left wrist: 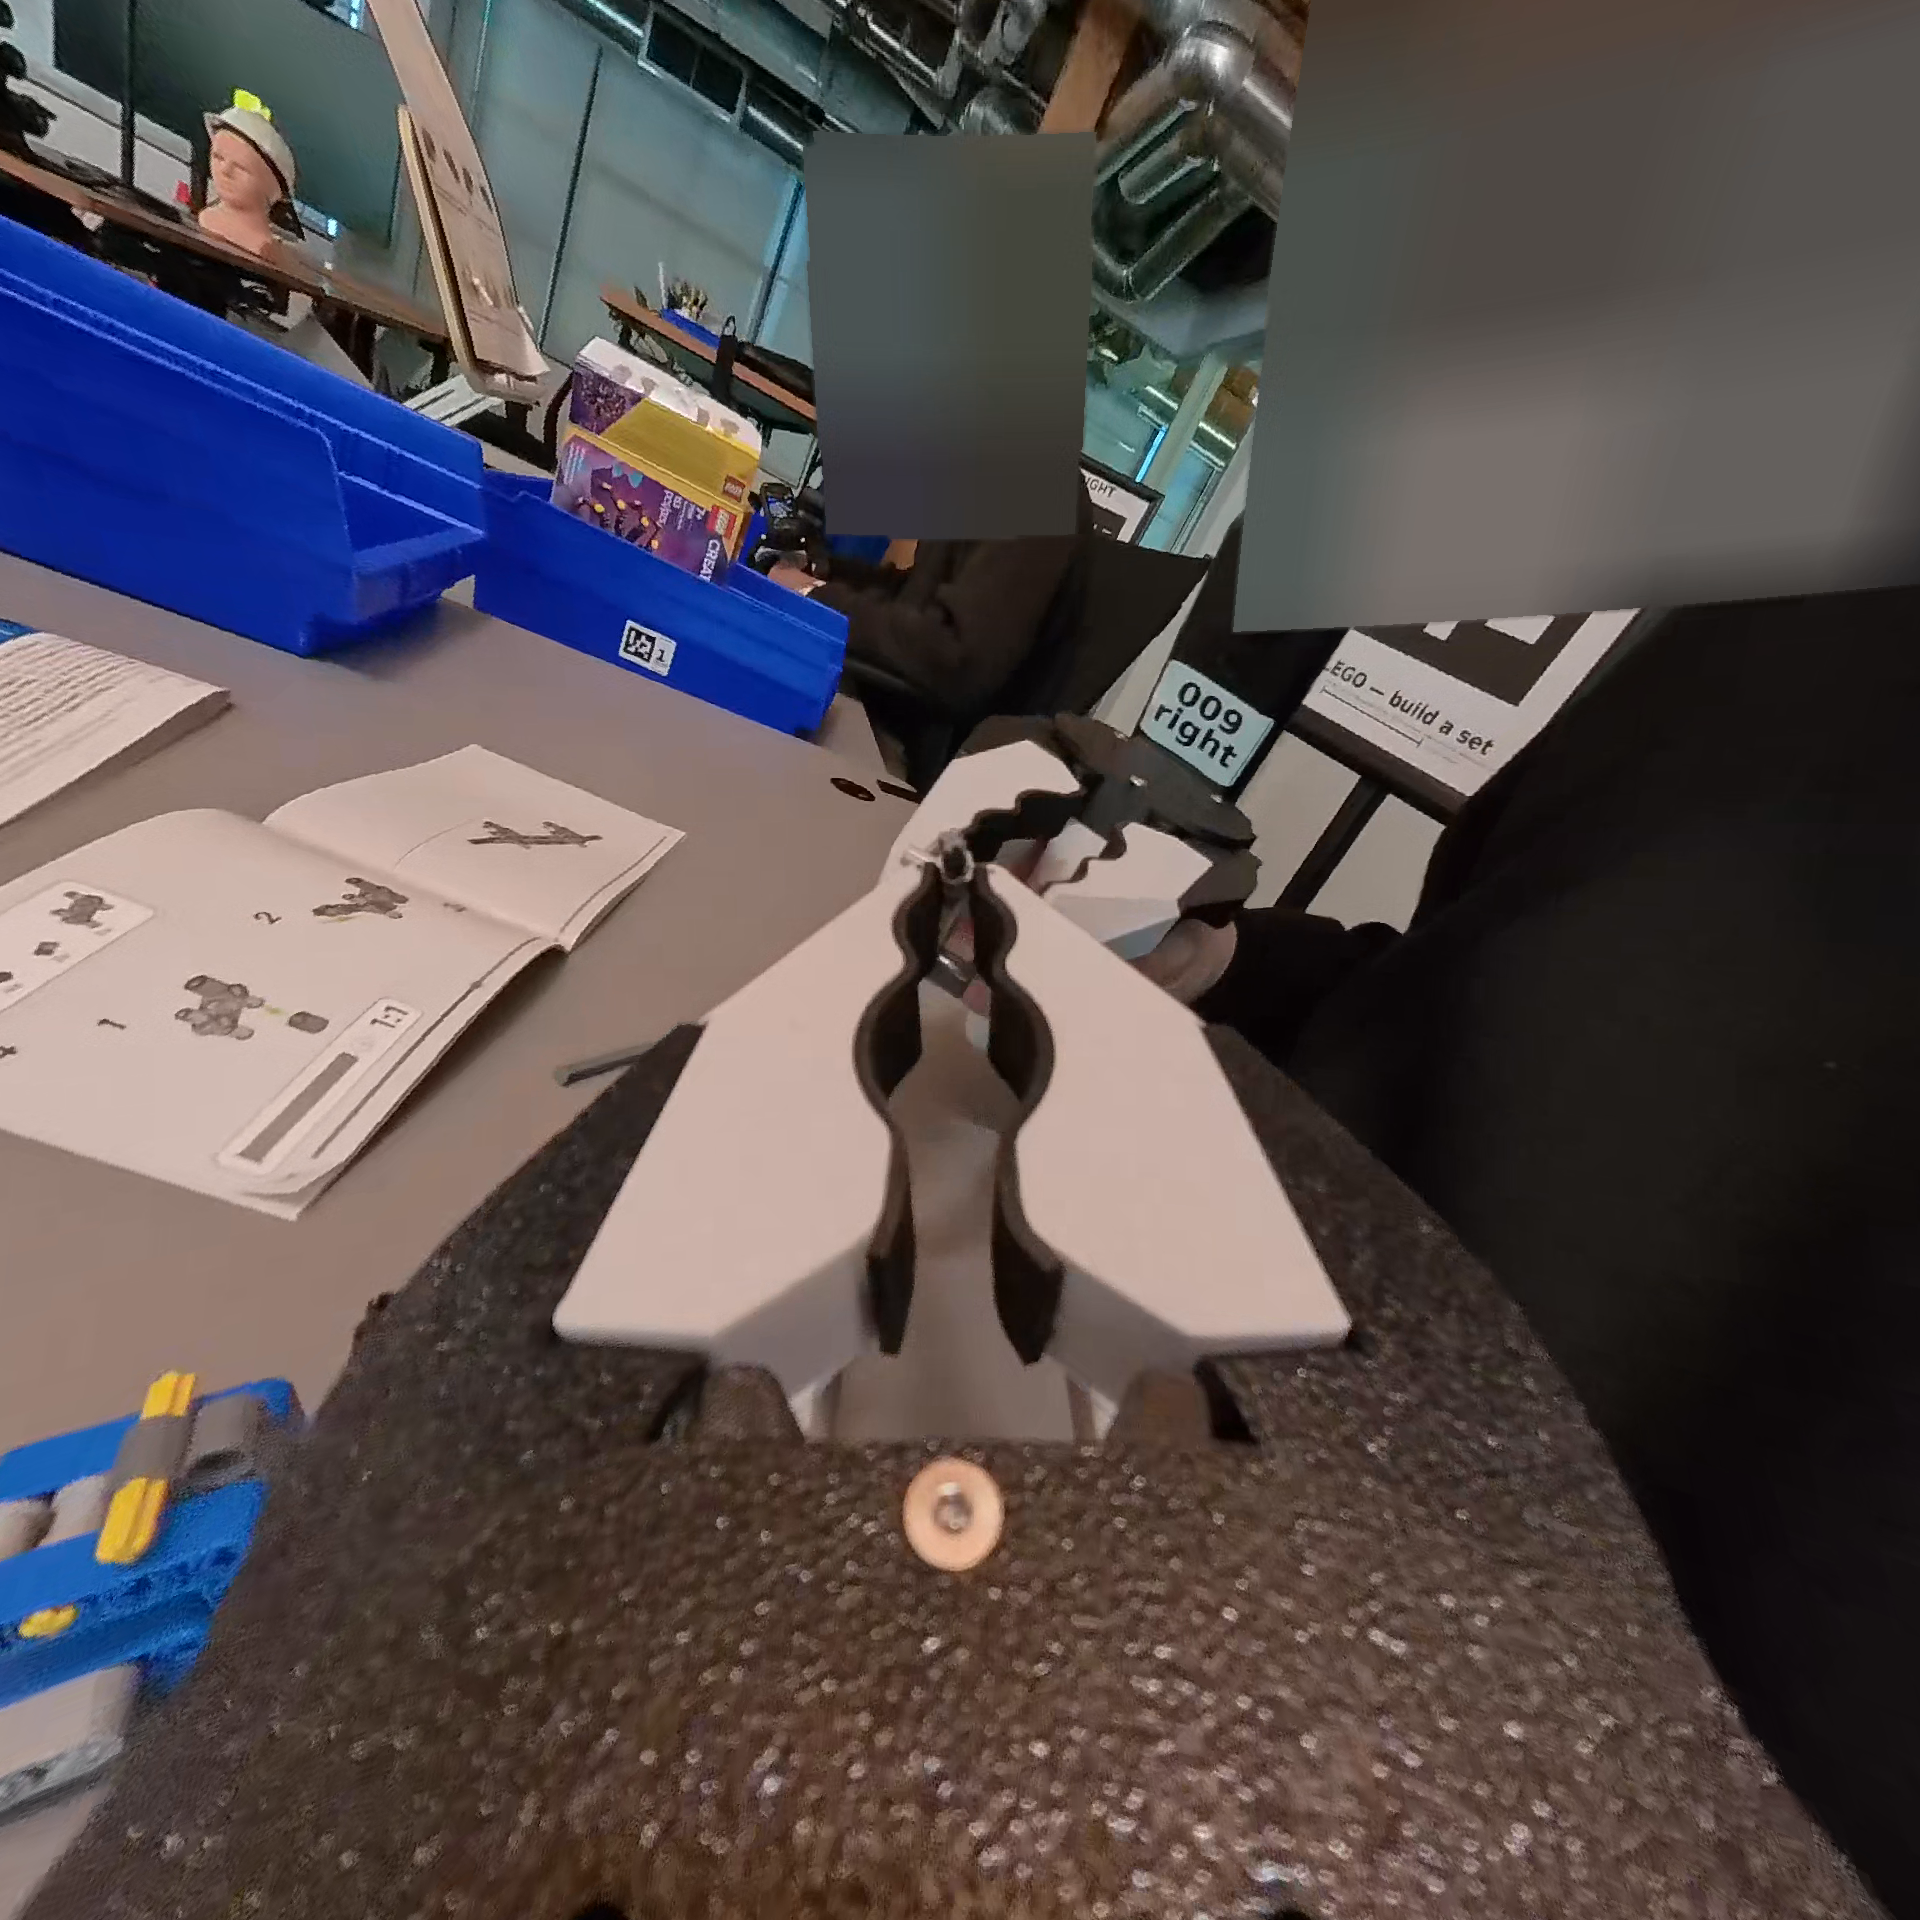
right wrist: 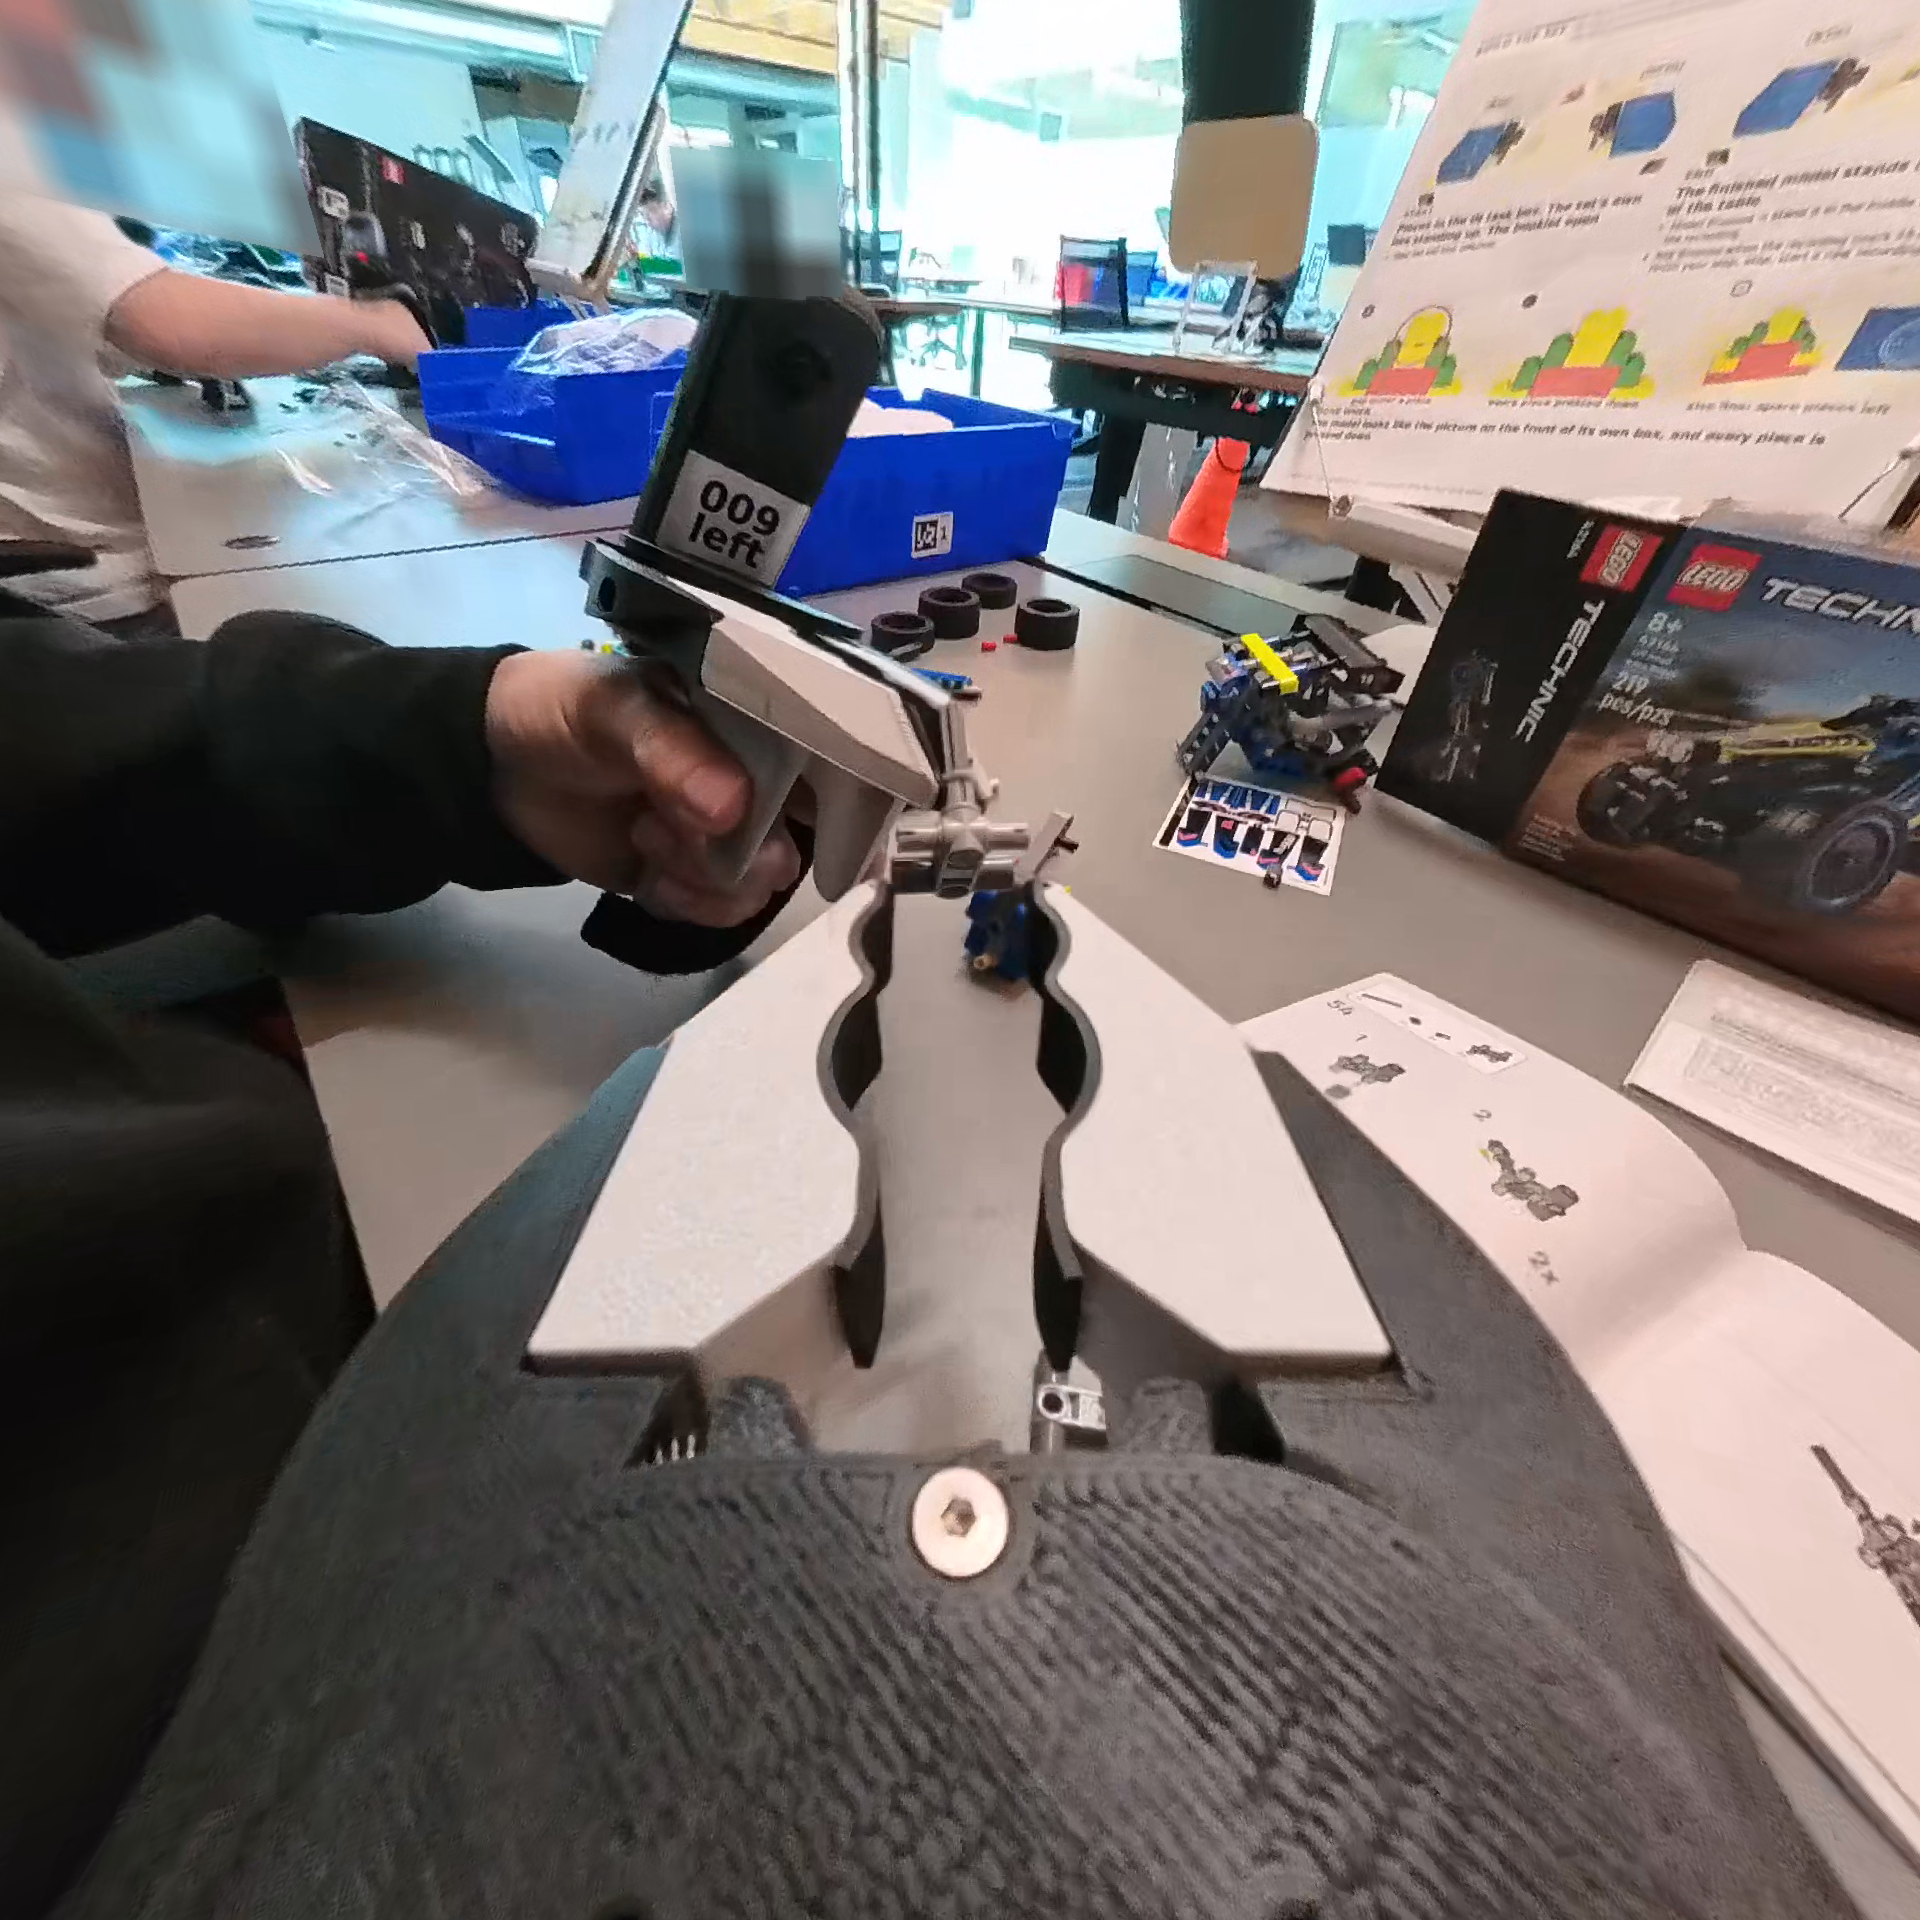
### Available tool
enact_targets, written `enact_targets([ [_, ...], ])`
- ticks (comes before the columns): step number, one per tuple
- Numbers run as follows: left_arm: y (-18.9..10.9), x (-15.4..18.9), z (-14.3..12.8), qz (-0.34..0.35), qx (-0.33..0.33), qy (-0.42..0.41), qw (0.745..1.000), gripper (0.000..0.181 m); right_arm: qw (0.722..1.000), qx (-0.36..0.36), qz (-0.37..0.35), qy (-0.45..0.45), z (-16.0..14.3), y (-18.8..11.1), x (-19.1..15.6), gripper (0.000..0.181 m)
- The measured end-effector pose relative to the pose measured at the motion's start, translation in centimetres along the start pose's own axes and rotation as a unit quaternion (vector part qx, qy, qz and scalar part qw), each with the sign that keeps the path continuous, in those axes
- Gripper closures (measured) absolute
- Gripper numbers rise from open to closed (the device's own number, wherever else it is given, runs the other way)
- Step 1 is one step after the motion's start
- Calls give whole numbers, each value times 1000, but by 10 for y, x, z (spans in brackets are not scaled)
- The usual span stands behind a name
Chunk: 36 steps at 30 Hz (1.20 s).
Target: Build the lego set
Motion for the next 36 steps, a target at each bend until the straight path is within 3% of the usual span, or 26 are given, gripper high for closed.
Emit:
enact_targets([
  [4,0,1,-6,7,-14,-3,1000,178,1000,1,3,-2,-4,-2,-3,142],
  [9,2,5,-9,6,-26,2,1000,178,999,6,46,4,-3,-4,-14,138],
  [12,3,10,-9,-4,-25,5,1000,178,999,7,40,3,-3,-4,-12,155],
  [14,3,11,-10,-2,-27,8,1000,178,999,5,39,-1,-3,-4,-12,157],
  [32,-1,5,-15,22,-48,14,999,178,999,-6,37,-10,-11,-3,-8,160],
  [36,-3,0,-16,46,-57,17,997,178,998,-36,48,-11,-21,-2,-8,159],
])
Point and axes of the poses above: each gripper's, where its closed fingertips meet, y out along the fingers, z out of its top, x = y × z across the jaws, the point moved 3 cm from there along -y, back along the fingers, and after that the axes turned 15 degrees about -z, right-handed, at the moved point
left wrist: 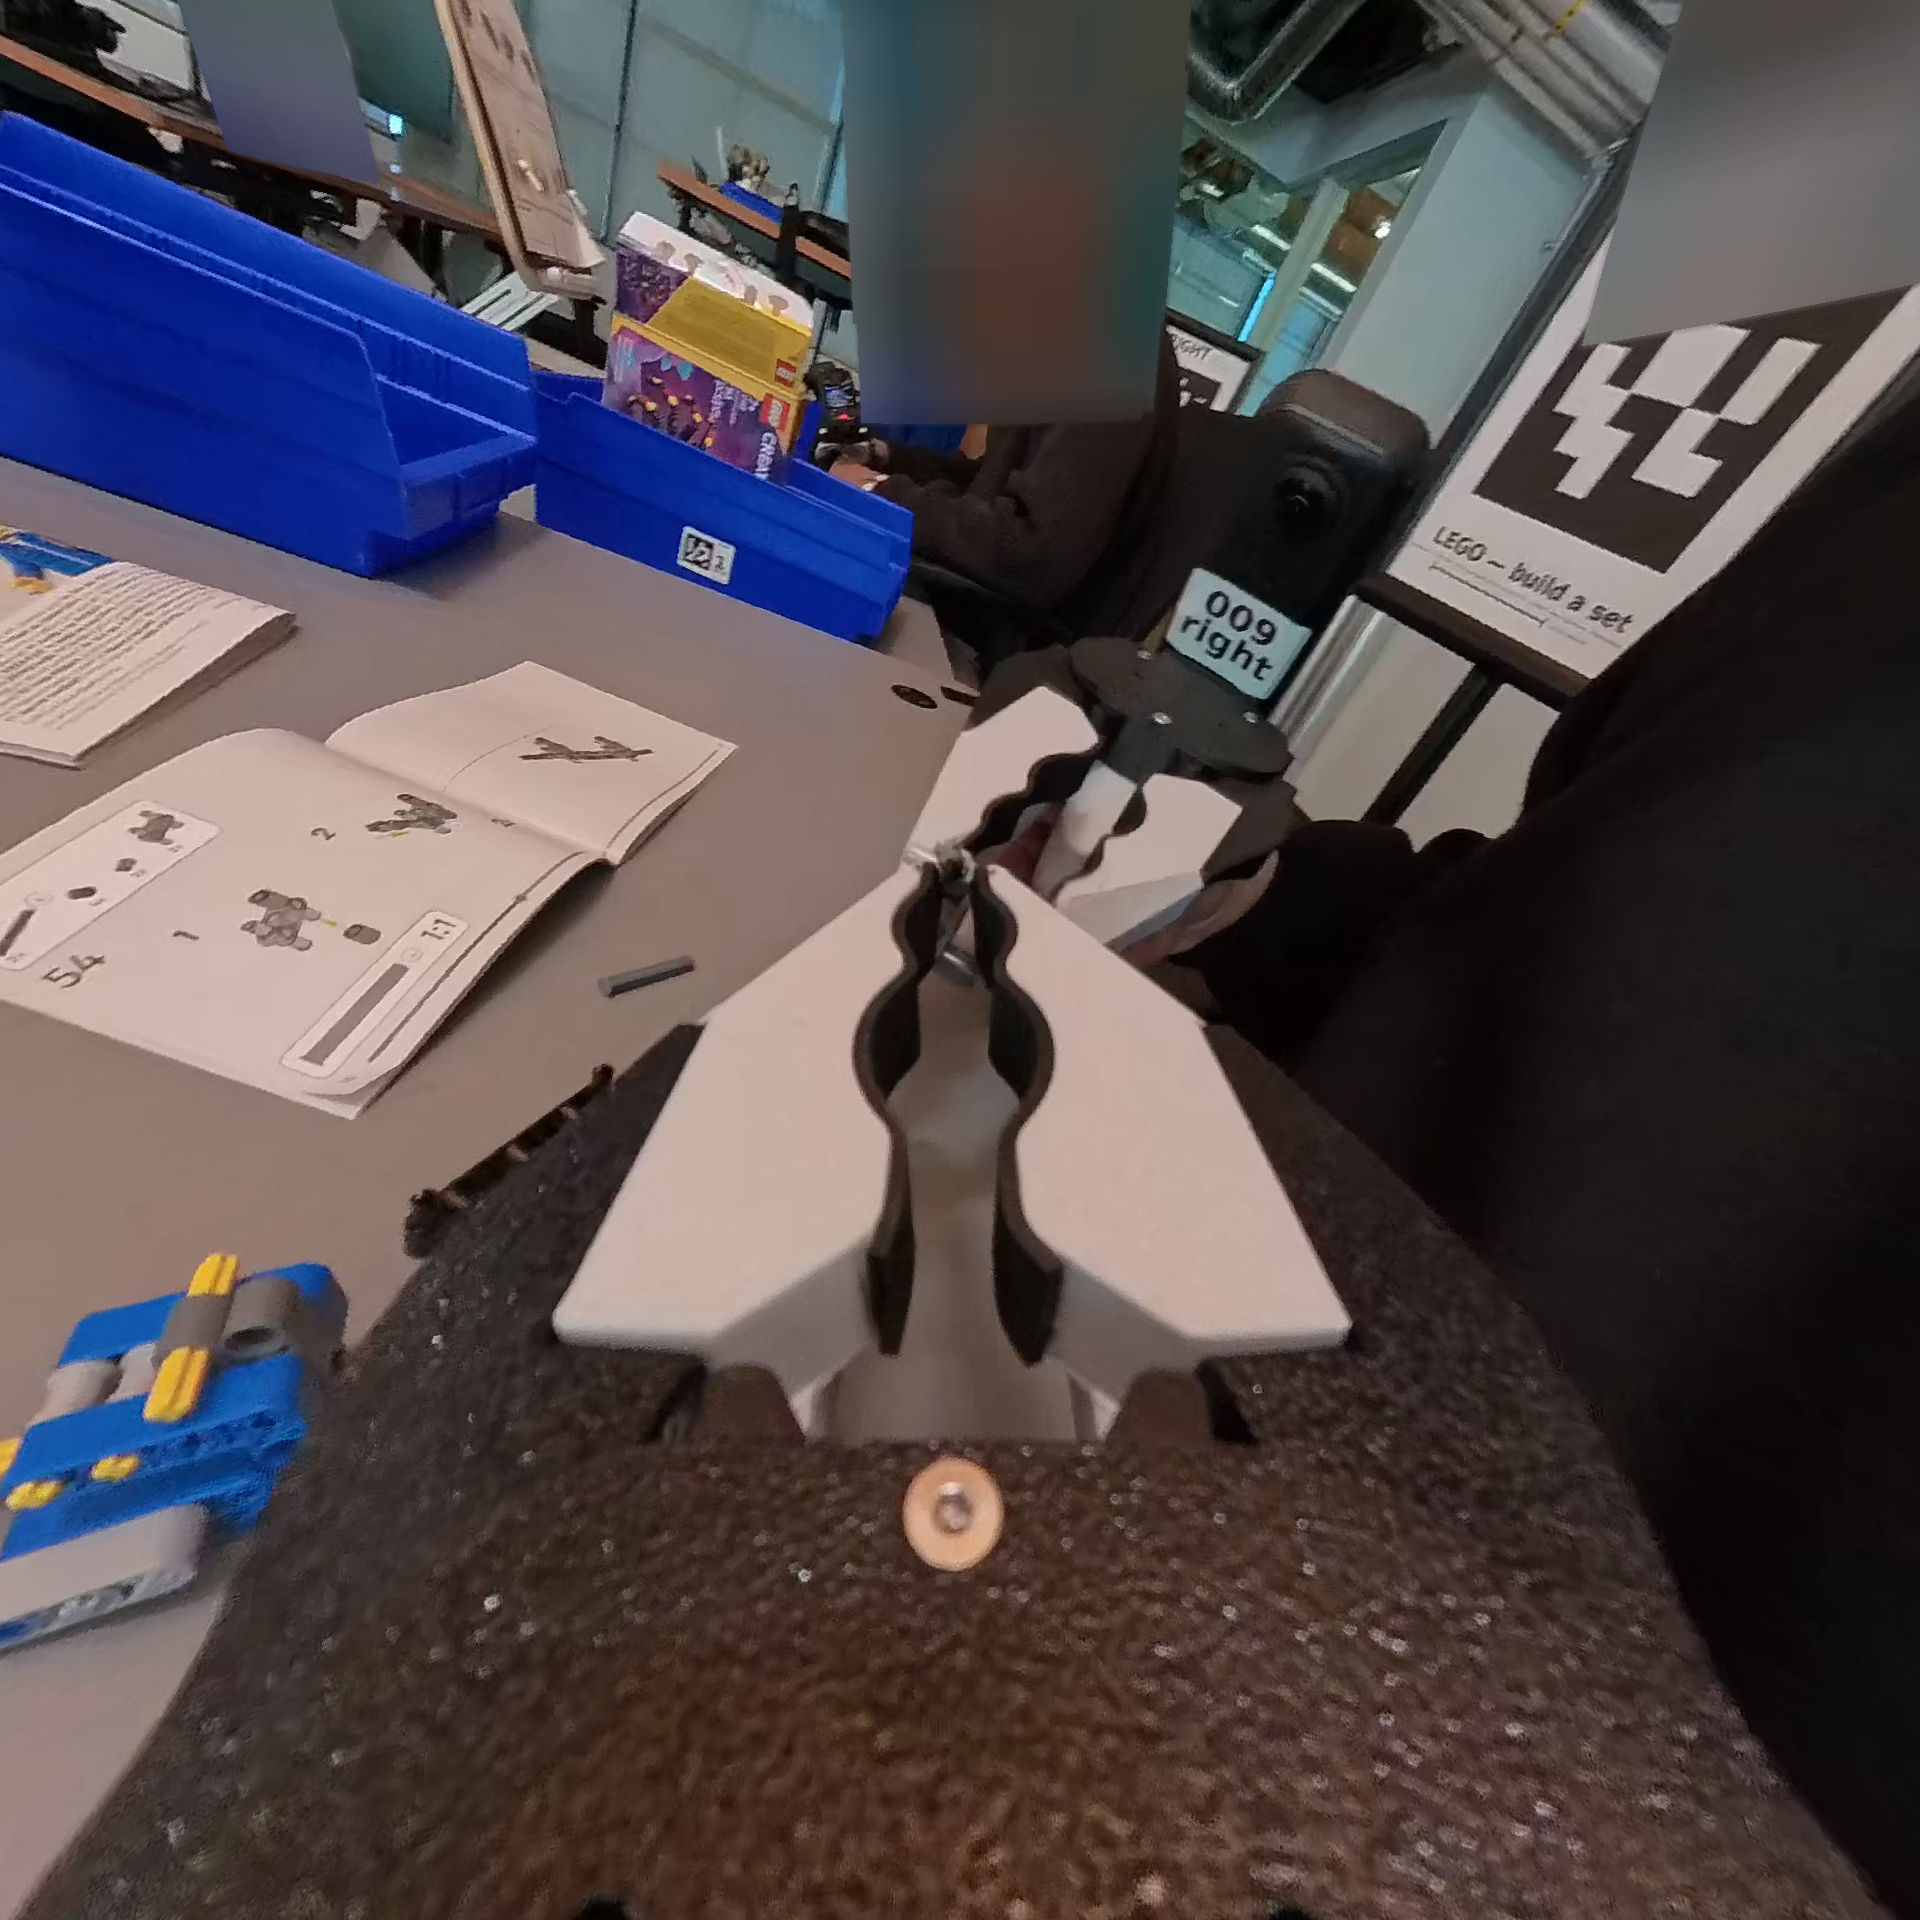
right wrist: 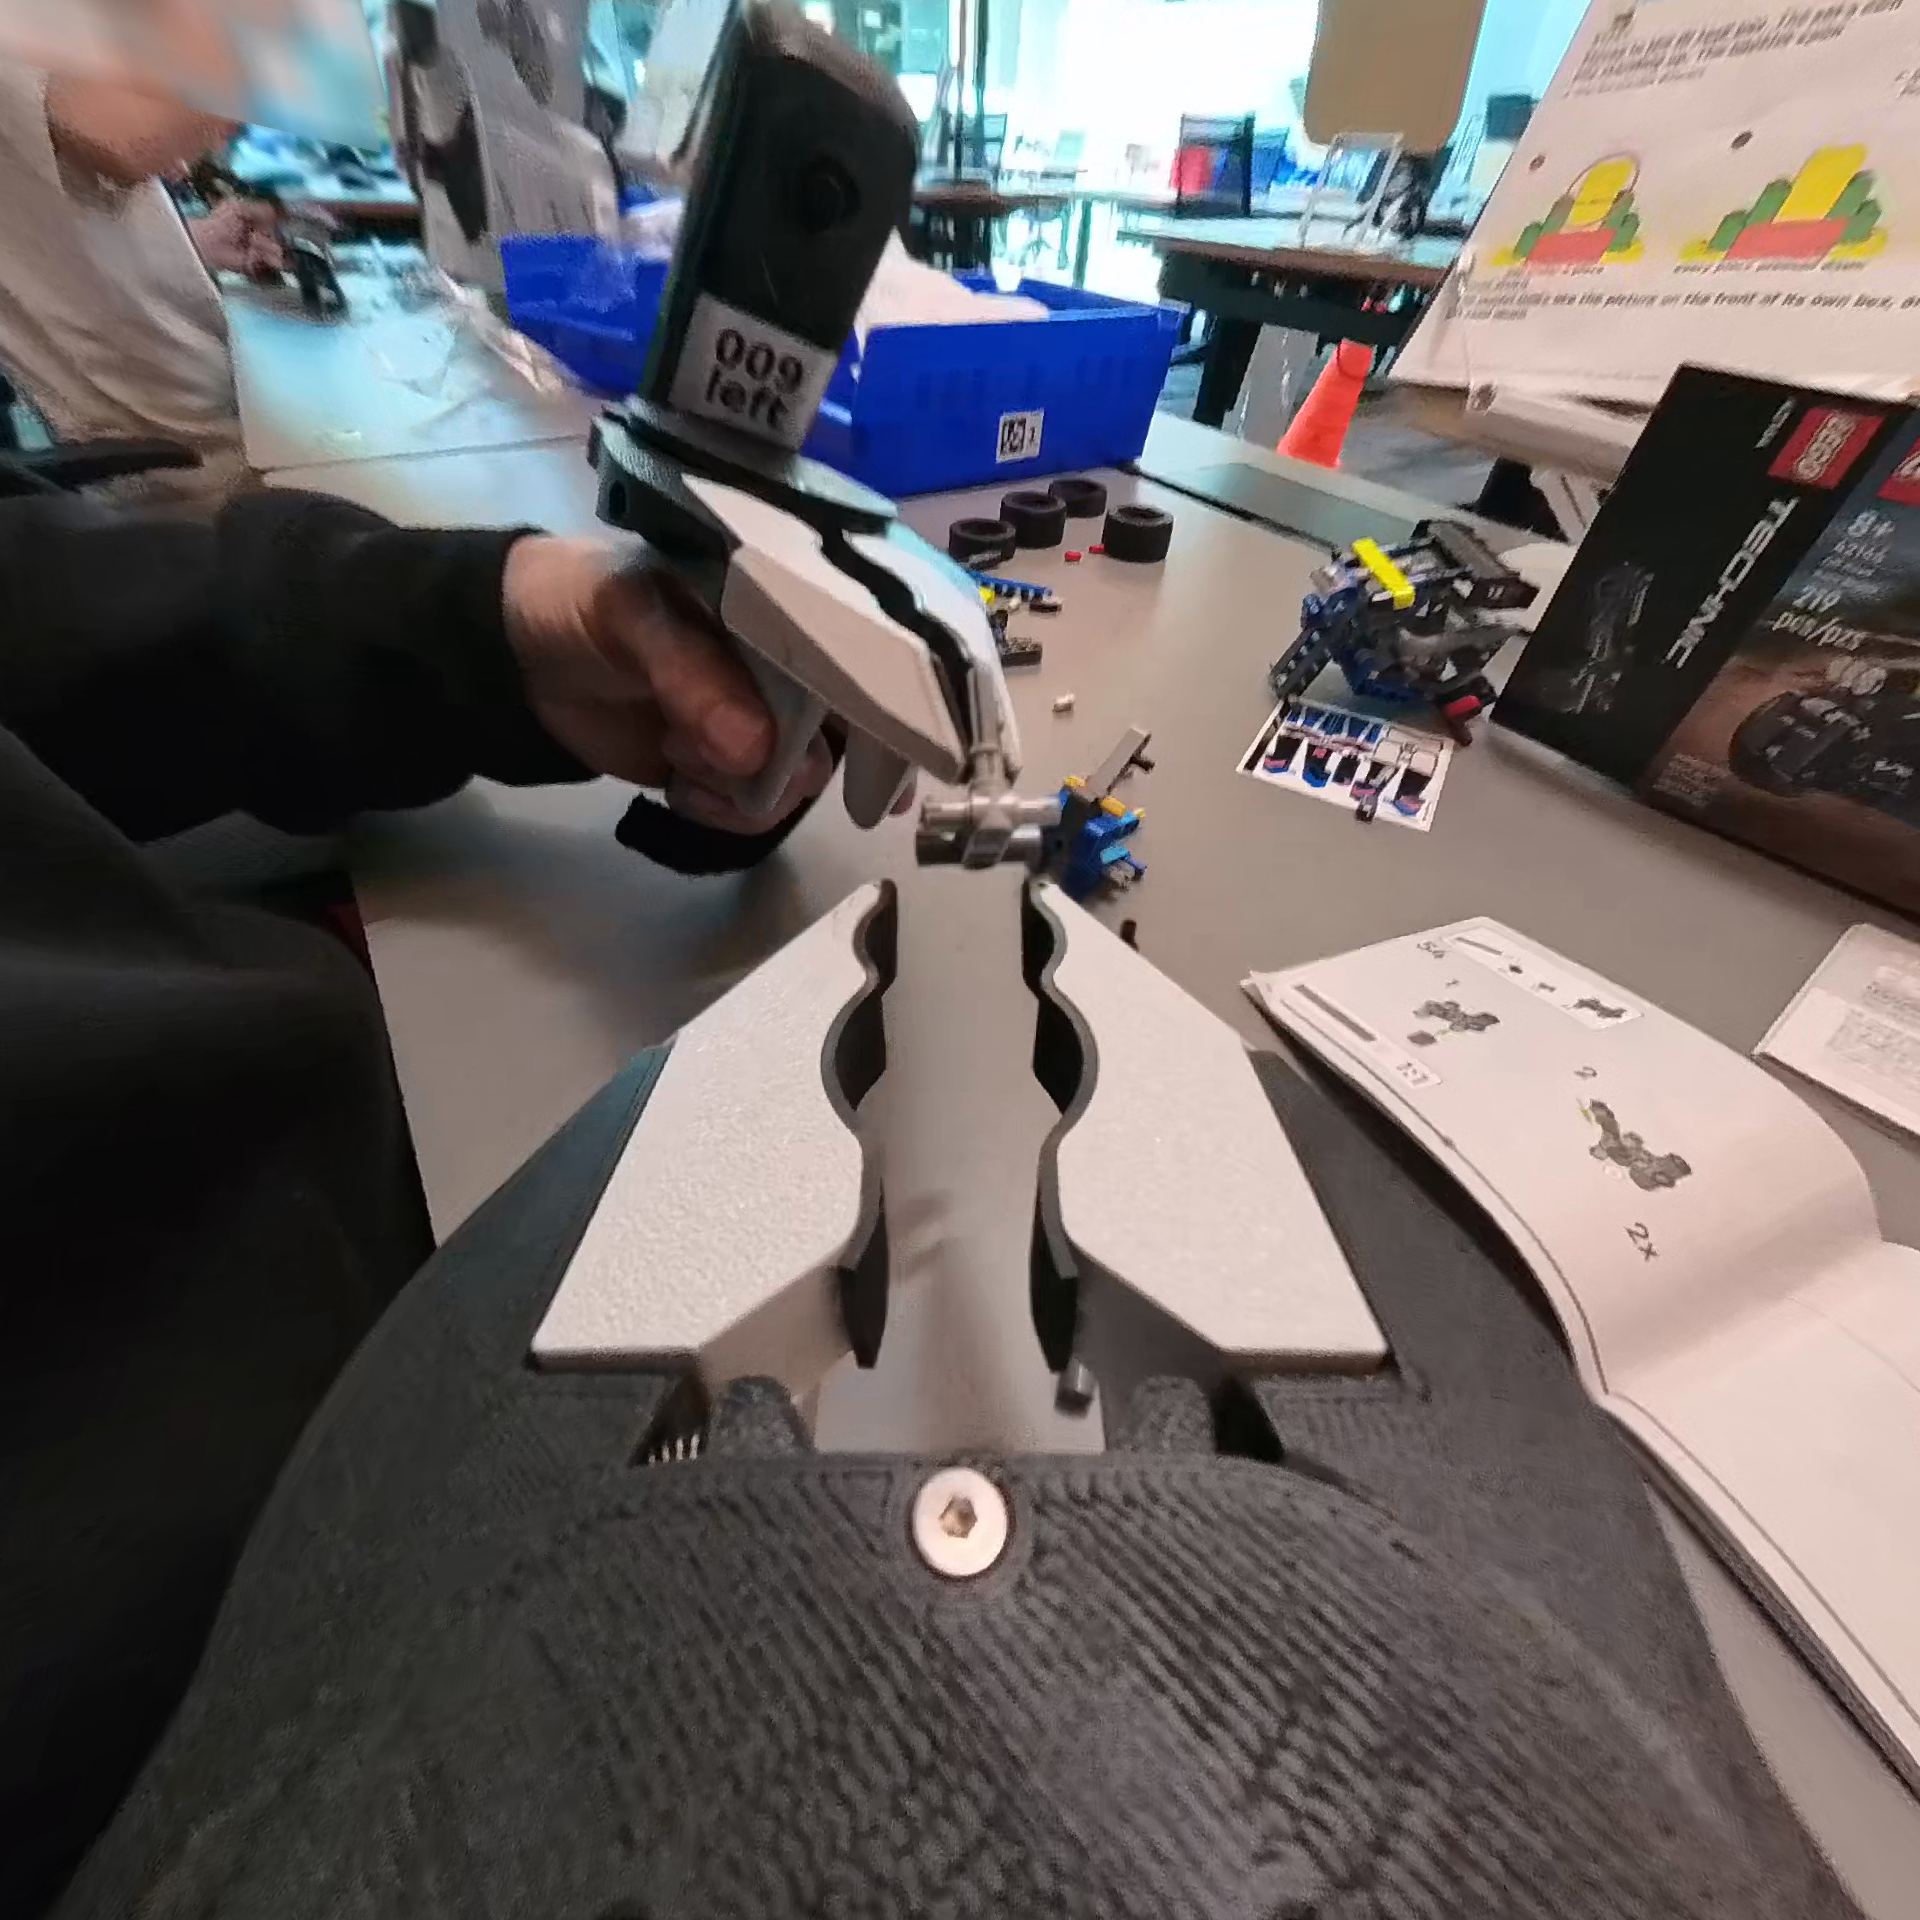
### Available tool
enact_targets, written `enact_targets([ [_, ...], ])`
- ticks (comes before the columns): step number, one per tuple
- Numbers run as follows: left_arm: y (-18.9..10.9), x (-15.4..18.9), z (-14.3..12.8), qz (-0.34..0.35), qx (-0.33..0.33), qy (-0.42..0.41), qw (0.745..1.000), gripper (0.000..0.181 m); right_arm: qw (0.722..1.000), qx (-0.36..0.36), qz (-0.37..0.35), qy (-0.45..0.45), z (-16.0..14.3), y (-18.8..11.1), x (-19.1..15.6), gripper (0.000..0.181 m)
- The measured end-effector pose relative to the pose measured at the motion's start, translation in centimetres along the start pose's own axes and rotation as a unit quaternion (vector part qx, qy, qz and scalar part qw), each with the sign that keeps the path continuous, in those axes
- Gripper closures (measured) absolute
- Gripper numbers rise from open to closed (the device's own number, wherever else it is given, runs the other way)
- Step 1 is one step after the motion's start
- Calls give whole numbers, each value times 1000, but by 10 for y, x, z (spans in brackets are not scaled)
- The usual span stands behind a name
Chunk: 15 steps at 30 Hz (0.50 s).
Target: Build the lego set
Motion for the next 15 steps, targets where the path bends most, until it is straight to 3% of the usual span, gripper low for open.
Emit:
enact_targets([
  [3,-4,-10,-7,46,-38,-5,998,178,999,-33,-16,-22,-10,0,4,152],
  [5,-8,-18,-21,92,-123,14,988,178,997,-67,-23,-40,-19,-1,7,150],
  [8,-19,-34,-48,176,-297,50,937,178,993,-97,-45,-57,-28,-8,18,152],
  [10,-22,-41,-59,201,-364,60,907,178,990,-110,-70,-59,-31,-17,32,155],
  [15,-13,-44,-66,191,-363,58,910,179,978,-151,-136,-45,-44,-47,75,162],
])
Point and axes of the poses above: each gripper's, where its closed fingertips meet, y out along the fingers, z out of its top, x = y × z across the jaws, the point moved 3 cm from there along -y, back along the fingers, and after that the axes turned 15 degrees about -z, right-handed, at the moved point
